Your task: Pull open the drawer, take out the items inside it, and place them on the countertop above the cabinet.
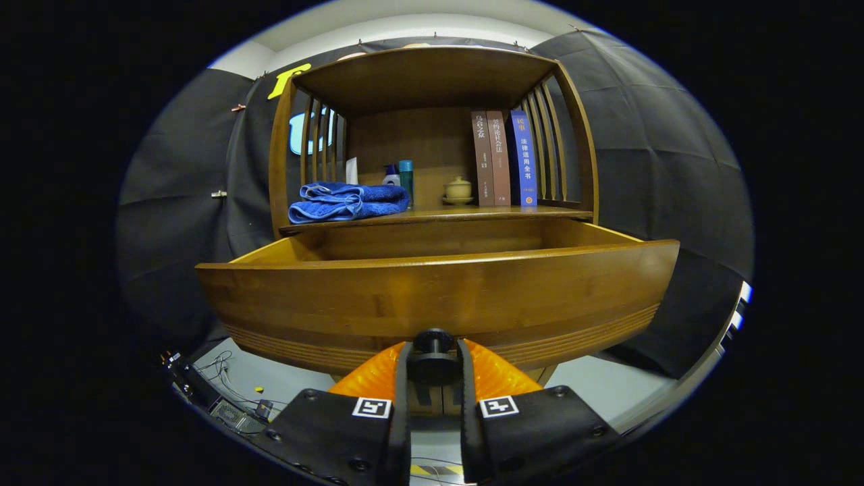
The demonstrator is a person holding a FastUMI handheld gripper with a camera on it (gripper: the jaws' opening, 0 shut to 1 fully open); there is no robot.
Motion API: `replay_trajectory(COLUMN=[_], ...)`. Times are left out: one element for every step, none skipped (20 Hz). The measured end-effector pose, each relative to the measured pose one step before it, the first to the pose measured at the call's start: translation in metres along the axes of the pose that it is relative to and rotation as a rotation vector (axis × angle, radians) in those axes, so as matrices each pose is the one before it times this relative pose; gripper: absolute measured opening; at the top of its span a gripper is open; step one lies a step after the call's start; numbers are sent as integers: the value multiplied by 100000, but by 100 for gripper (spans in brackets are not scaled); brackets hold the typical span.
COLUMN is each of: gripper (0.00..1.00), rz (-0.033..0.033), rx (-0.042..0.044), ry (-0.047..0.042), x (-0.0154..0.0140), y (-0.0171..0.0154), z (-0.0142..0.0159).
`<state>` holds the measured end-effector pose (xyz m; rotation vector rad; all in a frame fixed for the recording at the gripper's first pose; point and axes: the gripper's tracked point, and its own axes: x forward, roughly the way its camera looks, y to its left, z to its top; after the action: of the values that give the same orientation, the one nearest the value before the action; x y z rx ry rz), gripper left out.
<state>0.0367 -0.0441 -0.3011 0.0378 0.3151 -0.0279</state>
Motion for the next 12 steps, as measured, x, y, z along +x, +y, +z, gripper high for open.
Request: replay_trajectory(gripper=[33, 33, 33, 33, 33, 35, 48, 61, 74, 86, 99, 98], rz=[-3, 135, 141, 420, 327, 874, 983, -121, -554, 386, 287, -253], rx=[17, -695, -686, -572, -252, -414, 504, 1005, 202, 150, -539, -1558], ry=[-300, 192, -285, 224, 5, 591, 1343, 458, -313, -1264, -1313, -304], x=[-77, 45, 76, -18, -116, 90, -85, -206, -461, -647, -496, -613], y=[-38, 64, -1, 22, 10, 87, 118, -198, -189, -18, 90, -120], z=[-25, -44, 91, -83, -37, 78, -149, 329, 407, 912, 949, 1163])
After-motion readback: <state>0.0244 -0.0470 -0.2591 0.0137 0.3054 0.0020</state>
